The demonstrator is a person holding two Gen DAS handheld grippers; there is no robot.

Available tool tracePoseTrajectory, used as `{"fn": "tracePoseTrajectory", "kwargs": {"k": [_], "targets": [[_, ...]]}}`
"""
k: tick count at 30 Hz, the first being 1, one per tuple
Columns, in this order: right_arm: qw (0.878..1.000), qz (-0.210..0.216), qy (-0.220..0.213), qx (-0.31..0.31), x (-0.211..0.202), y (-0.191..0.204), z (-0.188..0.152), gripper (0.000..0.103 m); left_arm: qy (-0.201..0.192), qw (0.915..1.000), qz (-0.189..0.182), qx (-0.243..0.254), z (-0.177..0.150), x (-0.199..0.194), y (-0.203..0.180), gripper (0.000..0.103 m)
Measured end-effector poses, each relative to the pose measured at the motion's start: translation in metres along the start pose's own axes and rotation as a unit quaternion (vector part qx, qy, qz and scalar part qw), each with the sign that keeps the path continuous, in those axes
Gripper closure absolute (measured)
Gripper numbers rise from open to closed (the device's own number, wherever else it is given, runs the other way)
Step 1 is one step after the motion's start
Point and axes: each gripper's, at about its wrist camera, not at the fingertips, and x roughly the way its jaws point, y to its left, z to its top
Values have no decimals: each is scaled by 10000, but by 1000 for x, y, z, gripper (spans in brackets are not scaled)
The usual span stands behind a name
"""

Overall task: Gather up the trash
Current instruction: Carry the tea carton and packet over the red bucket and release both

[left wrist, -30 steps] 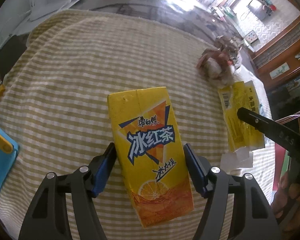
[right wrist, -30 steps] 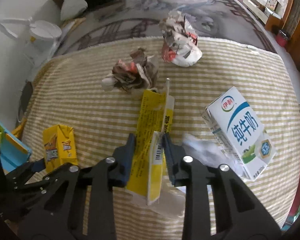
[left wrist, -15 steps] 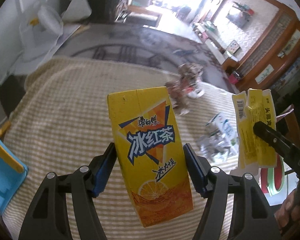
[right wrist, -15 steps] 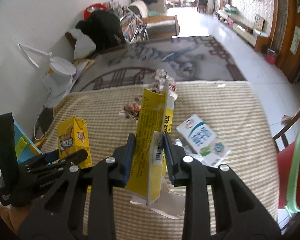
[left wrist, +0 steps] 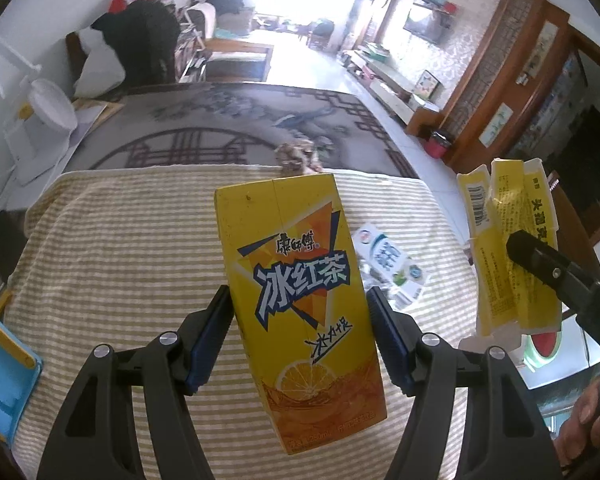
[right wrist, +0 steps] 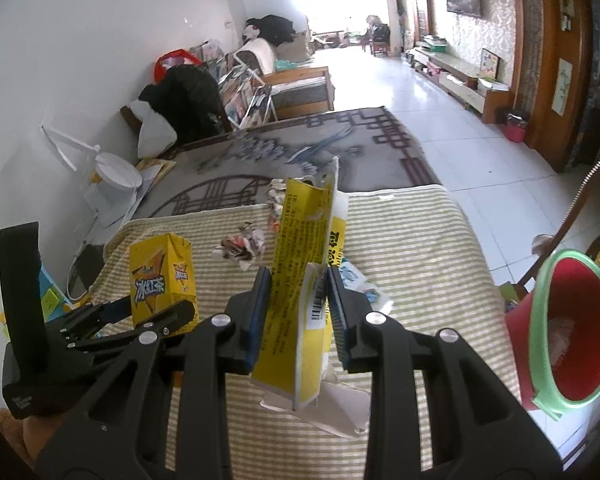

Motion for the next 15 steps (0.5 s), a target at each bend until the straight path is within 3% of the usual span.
{"fn": "tracePoseTrajectory", "kwargs": {"k": [15], "targets": [[9998,-136,-75,122,-18,-42,-3,74,-13,9998,-54,198,-4,4,-53,38]]}}
